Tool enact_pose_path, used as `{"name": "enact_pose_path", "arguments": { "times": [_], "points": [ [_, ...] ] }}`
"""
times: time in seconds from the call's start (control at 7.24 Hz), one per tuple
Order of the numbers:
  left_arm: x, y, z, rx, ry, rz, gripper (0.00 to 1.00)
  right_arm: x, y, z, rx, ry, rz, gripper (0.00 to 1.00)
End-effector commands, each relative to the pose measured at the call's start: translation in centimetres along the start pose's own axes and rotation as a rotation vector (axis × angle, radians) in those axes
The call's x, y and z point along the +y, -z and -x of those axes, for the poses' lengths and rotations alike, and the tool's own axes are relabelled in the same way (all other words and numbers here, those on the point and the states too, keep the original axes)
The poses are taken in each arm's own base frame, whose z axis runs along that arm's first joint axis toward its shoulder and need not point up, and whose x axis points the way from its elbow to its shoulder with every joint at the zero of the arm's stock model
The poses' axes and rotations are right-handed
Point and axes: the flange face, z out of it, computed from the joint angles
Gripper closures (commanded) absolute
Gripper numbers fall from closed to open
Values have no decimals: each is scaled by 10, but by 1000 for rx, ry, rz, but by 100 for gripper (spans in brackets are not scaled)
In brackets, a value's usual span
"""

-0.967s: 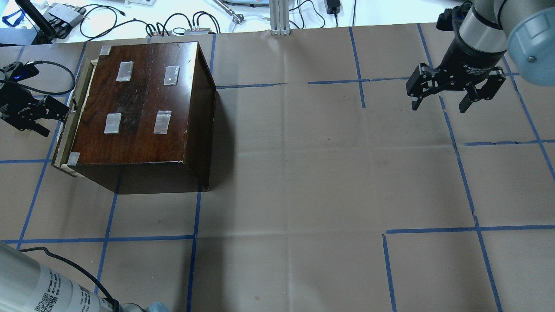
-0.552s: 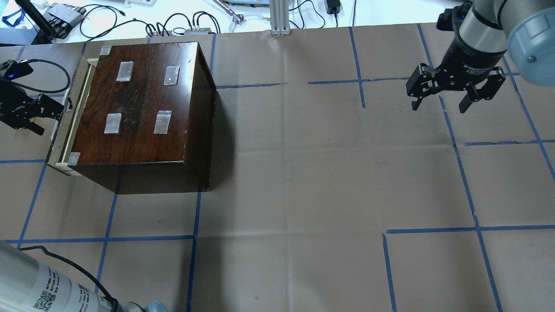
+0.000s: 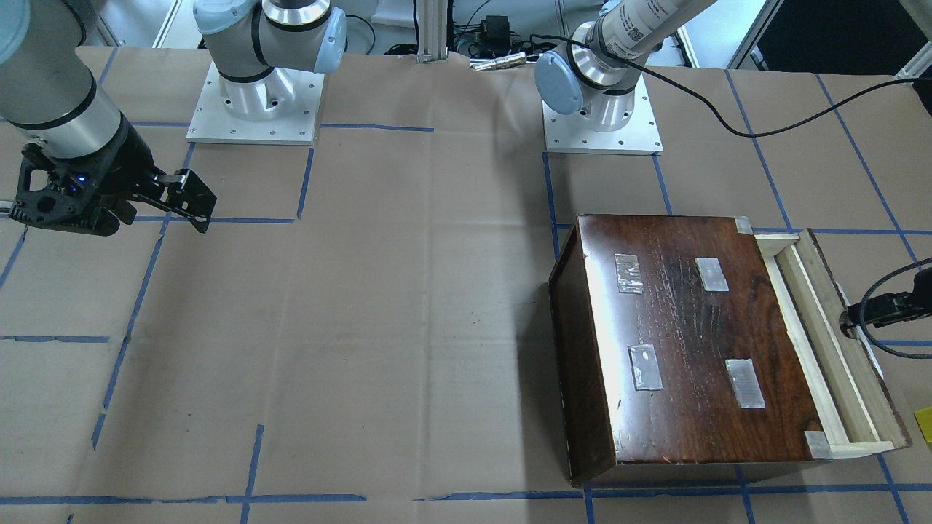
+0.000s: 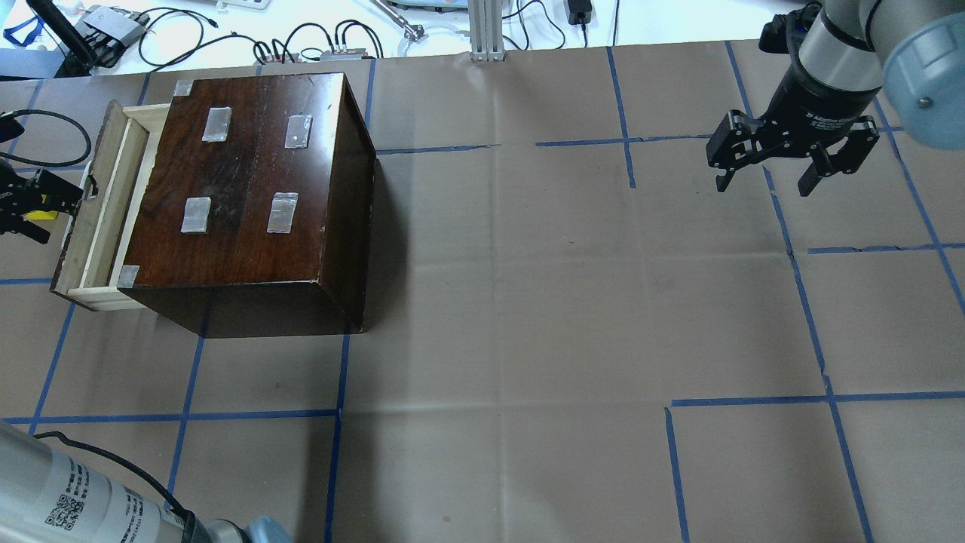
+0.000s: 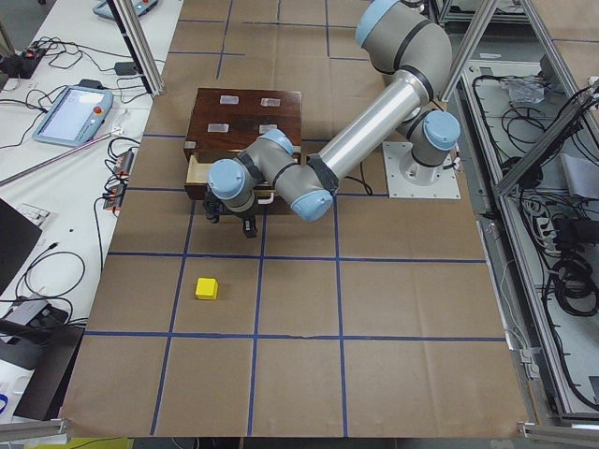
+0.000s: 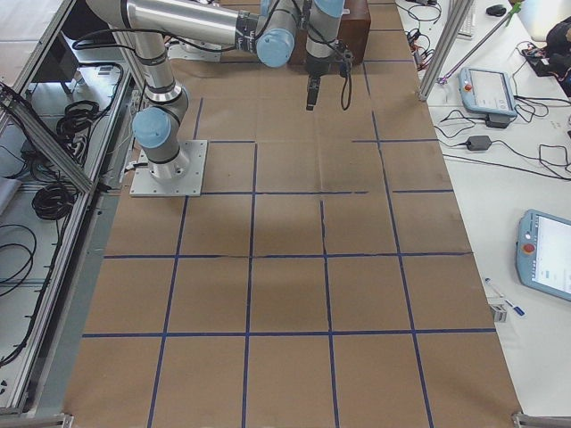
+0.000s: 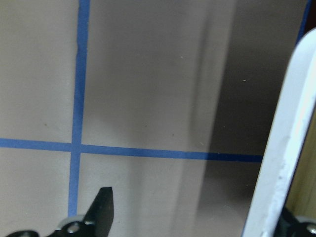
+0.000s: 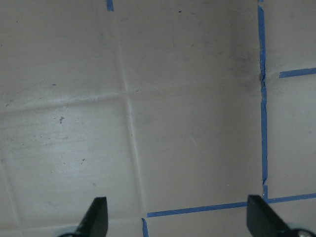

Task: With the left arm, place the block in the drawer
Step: 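Pull the drawer outward from the cabinet with the left gripper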

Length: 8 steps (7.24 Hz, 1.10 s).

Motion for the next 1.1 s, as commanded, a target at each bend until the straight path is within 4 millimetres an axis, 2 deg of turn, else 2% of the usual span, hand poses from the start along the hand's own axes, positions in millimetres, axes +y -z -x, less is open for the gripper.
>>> {"name": "enact_pose_path", "arguments": {
  "times": [0.0,0.41,0.55,0.97],
  "points": [
    [-3,4,13,-2,11,-10,1,0,1,0,0,-1,-1,0],
    [-10,10,20,-13,-1,-23,1,0,0,0,0,0,0,0],
    [-7,10,29,-14,13,-23,1,0,1,0,0,0,-1,0],
    [-5,13,40,-17,27,-28,1,0,0,0,0,0,0,0]
  ]
}}
